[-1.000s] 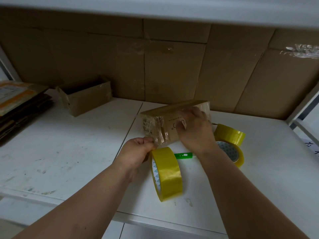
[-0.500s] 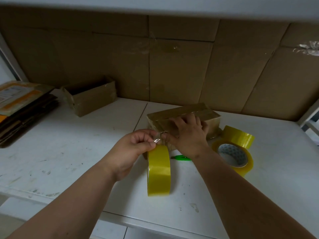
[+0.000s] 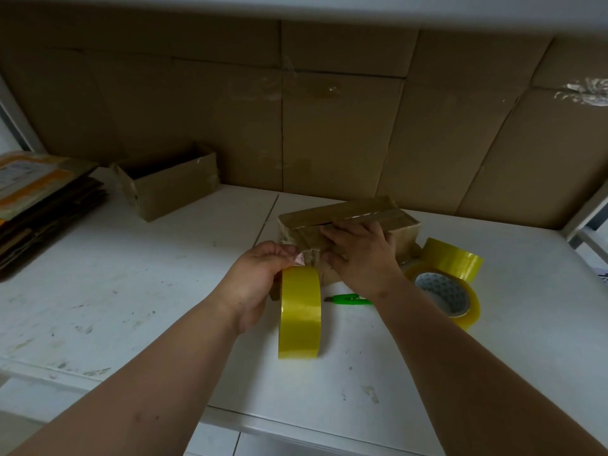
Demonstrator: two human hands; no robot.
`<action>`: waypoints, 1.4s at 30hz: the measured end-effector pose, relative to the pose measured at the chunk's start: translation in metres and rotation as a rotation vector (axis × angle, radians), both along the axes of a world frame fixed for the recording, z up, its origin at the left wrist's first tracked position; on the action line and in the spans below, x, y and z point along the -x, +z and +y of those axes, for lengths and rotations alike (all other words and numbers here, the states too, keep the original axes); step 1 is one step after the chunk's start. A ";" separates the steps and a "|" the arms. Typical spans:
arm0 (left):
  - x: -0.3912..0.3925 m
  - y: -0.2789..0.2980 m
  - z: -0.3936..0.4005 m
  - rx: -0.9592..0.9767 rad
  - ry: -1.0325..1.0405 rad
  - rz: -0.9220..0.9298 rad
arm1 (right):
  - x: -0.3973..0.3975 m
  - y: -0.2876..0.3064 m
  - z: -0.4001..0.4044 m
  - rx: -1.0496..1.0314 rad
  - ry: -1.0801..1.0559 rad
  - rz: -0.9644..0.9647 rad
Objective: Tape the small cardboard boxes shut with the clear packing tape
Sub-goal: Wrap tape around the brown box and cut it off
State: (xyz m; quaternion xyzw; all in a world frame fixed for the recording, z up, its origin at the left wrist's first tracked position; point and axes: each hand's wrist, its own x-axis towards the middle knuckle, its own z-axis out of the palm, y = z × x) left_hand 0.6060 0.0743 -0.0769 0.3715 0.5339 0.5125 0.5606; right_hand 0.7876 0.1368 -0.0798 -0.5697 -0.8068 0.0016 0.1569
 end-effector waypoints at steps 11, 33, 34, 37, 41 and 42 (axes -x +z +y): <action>0.028 0.008 0.003 -0.039 0.161 0.003 | 0.014 0.012 0.001 0.017 0.067 0.035; 0.098 0.011 0.006 -0.001 0.264 0.119 | 0.047 0.006 -0.008 0.322 0.025 0.466; 0.099 0.011 0.006 0.001 0.246 0.134 | 0.052 0.005 -0.011 0.315 0.032 0.468; 0.103 0.012 0.001 -0.001 0.231 0.121 | 0.058 0.007 -0.018 0.238 0.026 0.497; 0.108 0.017 -0.007 -0.009 0.182 0.082 | 0.064 0.016 -0.015 0.197 0.004 0.489; 0.108 0.017 -0.008 -0.012 0.157 0.084 | 0.066 0.017 -0.013 0.242 0.023 0.482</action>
